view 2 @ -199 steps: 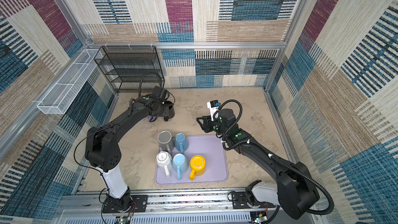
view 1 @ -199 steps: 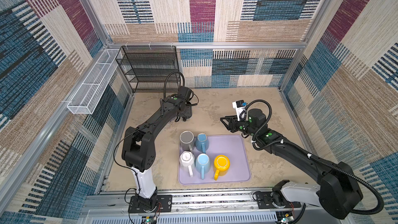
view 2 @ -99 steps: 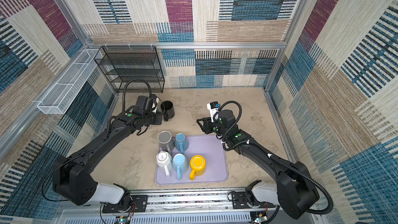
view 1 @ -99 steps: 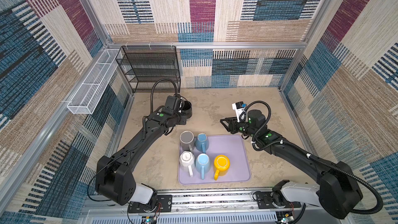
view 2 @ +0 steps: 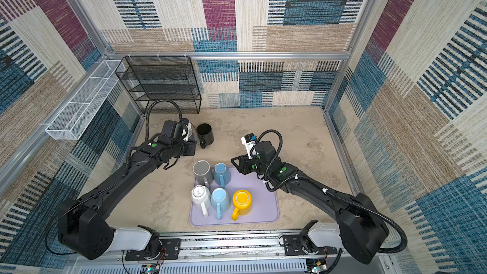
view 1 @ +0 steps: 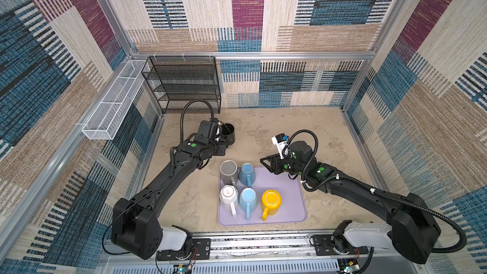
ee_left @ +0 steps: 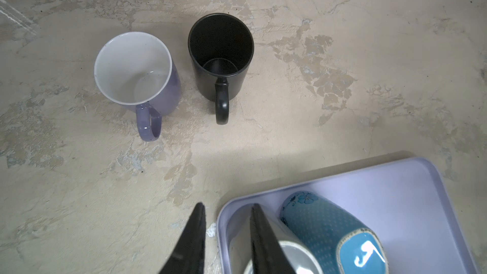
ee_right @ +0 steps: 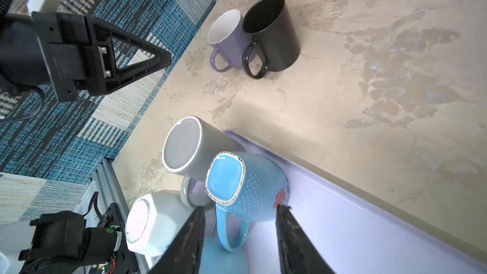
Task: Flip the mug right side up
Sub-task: 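Release the black mug, raise the left gripper while the right gripper nears the tray, then lower the right gripper onto the upside-down blue polka-dot mug and close on it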
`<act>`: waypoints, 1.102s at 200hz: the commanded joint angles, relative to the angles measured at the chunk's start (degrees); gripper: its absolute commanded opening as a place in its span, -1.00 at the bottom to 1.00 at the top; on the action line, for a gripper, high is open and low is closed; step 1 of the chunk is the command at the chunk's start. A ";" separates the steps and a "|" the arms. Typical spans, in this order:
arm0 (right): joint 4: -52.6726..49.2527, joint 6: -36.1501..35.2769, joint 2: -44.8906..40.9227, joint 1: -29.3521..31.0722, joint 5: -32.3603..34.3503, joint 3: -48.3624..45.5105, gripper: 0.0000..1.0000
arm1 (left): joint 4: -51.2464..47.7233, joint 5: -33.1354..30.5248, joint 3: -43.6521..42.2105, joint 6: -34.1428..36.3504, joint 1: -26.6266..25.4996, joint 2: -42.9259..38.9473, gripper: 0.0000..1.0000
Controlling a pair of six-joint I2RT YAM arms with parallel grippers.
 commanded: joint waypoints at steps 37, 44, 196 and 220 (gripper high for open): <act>-4.07 4.76 3.25 5.87 6.12 2.06 0.00 | 4.92 8.70 -2.47 3.10 0.33 -1.57 -0.46; -4.50 5.14 3.88 6.61 6.69 2.44 0.00 | 4.99 9.18 -2.60 3.25 0.47 -1.76 -0.47; -13.66 6.93 16.60 13.73 16.34 11.37 0.25 | 4.20 9.24 -3.30 3.92 0.60 -3.40 -0.51; -15.56 7.27 18.28 13.74 18.18 12.48 0.19 | 4.07 9.62 -3.40 3.96 0.63 -3.61 -0.51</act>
